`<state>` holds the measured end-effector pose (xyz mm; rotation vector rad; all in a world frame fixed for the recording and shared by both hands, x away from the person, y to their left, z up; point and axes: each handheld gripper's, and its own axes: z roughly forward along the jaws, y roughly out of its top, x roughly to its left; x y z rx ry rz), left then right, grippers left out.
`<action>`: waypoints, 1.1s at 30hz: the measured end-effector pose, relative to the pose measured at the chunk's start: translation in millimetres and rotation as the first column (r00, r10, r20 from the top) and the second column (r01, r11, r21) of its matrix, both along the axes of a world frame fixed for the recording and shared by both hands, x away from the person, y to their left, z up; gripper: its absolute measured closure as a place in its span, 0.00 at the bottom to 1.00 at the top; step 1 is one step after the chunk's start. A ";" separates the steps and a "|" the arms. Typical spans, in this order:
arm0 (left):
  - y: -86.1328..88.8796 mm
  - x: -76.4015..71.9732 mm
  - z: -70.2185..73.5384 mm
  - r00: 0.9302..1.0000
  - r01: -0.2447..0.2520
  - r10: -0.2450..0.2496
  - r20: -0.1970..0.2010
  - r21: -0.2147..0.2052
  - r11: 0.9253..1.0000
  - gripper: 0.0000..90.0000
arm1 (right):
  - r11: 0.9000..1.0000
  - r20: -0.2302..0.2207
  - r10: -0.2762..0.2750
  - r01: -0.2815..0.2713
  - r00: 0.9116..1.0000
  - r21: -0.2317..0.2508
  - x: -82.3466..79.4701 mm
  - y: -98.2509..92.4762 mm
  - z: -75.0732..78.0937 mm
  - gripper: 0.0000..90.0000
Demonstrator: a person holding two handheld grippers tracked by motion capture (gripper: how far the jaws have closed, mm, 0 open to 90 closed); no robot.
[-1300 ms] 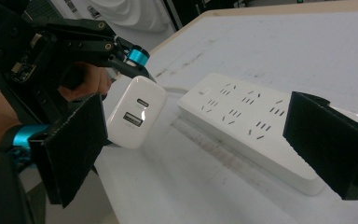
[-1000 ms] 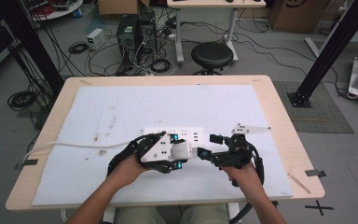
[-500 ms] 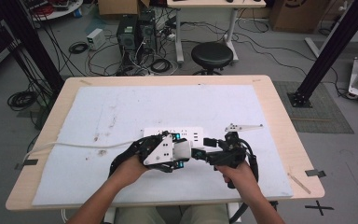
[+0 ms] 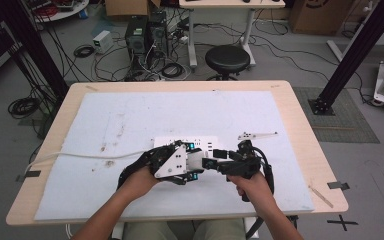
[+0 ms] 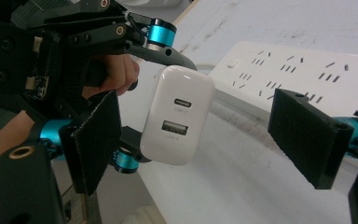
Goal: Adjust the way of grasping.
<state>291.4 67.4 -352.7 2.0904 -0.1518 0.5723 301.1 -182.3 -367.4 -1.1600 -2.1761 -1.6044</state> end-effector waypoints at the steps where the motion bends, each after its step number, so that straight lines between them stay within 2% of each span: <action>1: -0.2 0.0 0.1 1.000 0.002 -0.002 0.006 0.003 1.000 0.47 | 1.000 -0.007 0.001 -0.001 1.000 0.005 0.1 0.3 -0.2 0.20; 6: -2.3 -0.6 -0.3 1.000 0.010 -0.010 0.010 0.006 1.000 0.47 | 1.000 -0.036 0.003 -0.003 0.999 0.004 1.7 0.7 -0.7 0.20; 8: -3.0 -0.7 -0.4 1.000 0.010 -0.010 0.013 0.005 1.000 0.47 | 1.000 -0.050 0.009 -0.009 0.999 0.004 2.3 0.4 -0.8 0.23; 9: -3.1 -0.5 -0.2 1.000 0.011 -0.011 0.014 0.008 1.000 0.47 | 1.000 -0.050 0.014 -0.014 0.999 0.007 2.6 0.1 -1.1 0.26; 13: -3.7 -0.3 -0.2 1.000 0.013 -0.013 0.019 0.008 1.000 0.47 | 1.000 -0.050 0.022 -0.021 0.998 0.006 3.5 1.0 -1.9 0.27; 19: -4.4 -0.9 0.1 1.000 0.019 -0.019 0.024 0.003 1.000 0.47 | 0.999 -0.086 0.032 -0.031 0.996 0.009 5.7 2.0 -2.7 0.30; 31: -6.5 -2.1 -0.8 0.999 0.029 -0.029 0.035 0.020 0.999 0.47 | 0.999 -0.169 0.050 -0.046 0.984 0.027 10.1 2.6 -4.4 0.38; 33: -6.6 -2.1 -0.9 0.999 0.029 -0.030 0.036 0.021 0.999 0.47 | 0.998 -0.165 0.057 -0.053 0.985 0.029 11.3 3.0 -5.5 0.39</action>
